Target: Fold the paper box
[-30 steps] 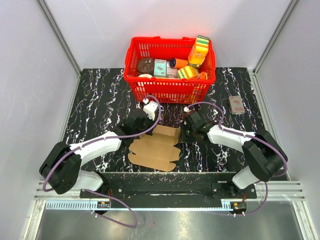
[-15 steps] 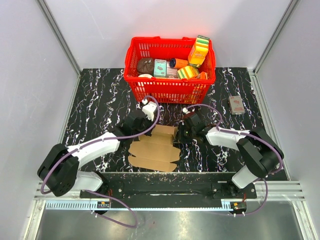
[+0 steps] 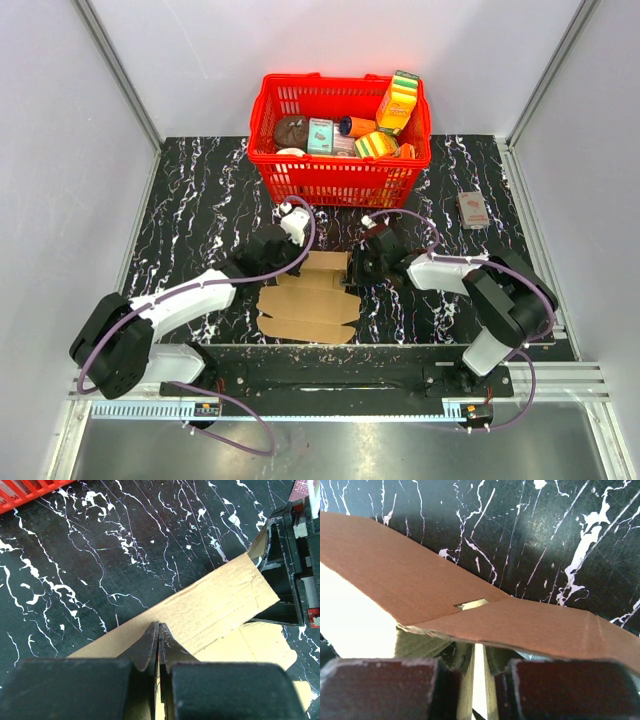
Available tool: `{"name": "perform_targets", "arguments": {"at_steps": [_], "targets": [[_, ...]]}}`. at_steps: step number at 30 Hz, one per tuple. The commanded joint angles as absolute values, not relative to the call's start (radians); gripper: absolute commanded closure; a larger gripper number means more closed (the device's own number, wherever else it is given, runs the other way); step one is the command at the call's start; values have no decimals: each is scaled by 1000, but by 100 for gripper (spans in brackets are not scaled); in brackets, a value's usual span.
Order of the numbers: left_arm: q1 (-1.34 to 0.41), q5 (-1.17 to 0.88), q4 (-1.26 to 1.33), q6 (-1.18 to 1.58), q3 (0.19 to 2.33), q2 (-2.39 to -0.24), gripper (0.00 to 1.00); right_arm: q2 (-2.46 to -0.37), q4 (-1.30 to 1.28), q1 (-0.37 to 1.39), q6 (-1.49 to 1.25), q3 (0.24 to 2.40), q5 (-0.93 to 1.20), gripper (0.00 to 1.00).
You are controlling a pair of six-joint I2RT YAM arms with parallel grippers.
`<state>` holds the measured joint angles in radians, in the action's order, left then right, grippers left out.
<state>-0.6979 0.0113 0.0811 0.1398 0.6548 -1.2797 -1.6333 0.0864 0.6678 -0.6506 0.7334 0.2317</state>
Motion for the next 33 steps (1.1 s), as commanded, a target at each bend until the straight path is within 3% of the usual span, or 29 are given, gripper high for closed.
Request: {"name": "perform_targets", "arguments": {"at_steps": [1, 12, 21, 33], "targets": [[-693, -21, 81, 153, 632, -1253, 100, -1672, 106, 676, -657, 752, 252, 85], [-695, -20, 71, 153, 624, -1235, 100, -1660, 52, 675, -635, 765, 223, 84], [-693, -21, 67, 156, 617, -1226, 100, -1464, -283, 676, -545, 830, 20, 80], [-693, -25, 63, 161, 609, -1216, 100, -1427, -220, 676, -528, 859, 32, 80]]}}
